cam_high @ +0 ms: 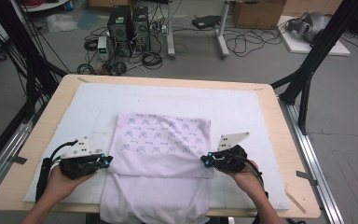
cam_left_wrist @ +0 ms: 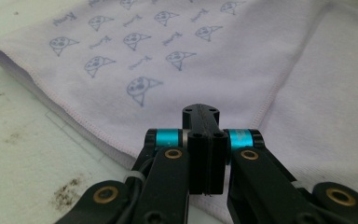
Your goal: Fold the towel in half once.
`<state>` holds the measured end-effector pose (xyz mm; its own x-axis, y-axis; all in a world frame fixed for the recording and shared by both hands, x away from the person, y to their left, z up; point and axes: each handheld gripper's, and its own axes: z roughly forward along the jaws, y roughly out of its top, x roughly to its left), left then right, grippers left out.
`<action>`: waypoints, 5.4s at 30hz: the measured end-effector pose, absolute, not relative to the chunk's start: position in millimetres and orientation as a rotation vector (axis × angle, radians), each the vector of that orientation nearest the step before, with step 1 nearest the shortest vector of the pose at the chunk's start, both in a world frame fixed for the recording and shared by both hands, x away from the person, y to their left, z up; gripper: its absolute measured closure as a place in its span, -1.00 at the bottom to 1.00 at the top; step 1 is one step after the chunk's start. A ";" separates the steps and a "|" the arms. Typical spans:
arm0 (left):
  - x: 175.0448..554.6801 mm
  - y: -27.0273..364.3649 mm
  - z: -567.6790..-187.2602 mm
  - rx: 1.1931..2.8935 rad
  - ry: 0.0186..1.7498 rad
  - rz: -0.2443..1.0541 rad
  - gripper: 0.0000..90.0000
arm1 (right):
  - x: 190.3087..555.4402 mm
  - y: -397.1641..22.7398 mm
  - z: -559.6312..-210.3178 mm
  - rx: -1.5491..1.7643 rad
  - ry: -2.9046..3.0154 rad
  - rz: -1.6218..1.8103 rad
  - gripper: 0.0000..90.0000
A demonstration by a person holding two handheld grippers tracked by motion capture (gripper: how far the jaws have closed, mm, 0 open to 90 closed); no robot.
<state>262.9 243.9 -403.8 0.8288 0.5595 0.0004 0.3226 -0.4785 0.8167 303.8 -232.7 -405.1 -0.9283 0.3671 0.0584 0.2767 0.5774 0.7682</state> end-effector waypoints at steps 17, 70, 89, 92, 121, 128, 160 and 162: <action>322.3 234.4 -405.4 2.093 0.752 0.390 0.46 | 347.6 -240.3 -411.6 0.734 2.642 1.234 0.31; 450.7 244.9 -382.1 1.950 1.020 0.506 0.20 | 484.6 -252.8 -379.7 1.009 2.500 1.099 -0.04; 381.4 235.9 -423.9 2.096 0.811 0.387 0.28 | 409.5 -227.5 -424.8 0.800 2.606 1.137 0.08; 376.7 233.3 -428.1 2.124 0.781 0.369 0.30 | 405.0 -224.2 -430.3 0.782 2.625 1.133 0.13; 333.1 248.3 -379.8 2.049 0.718 0.342 0.96 | 369.3 -232.2 -378.2 0.640 2.577 1.291 0.94; 275.7 252.1 -391.2 2.076 0.648 0.332 0.70 | 312.7 -237.6 -387.8 0.589 2.624 1.361 0.66; 247.9 254.8 -396.3 2.084 0.585 0.301 0.91 | 289.6 -237.9 -395.5 0.509 2.679 1.377 0.91; 245.1 255.5 -402.5 2.105 0.590 0.293 0.64 | 281.2 -237.2 -399.6 0.508 2.691 1.353 0.67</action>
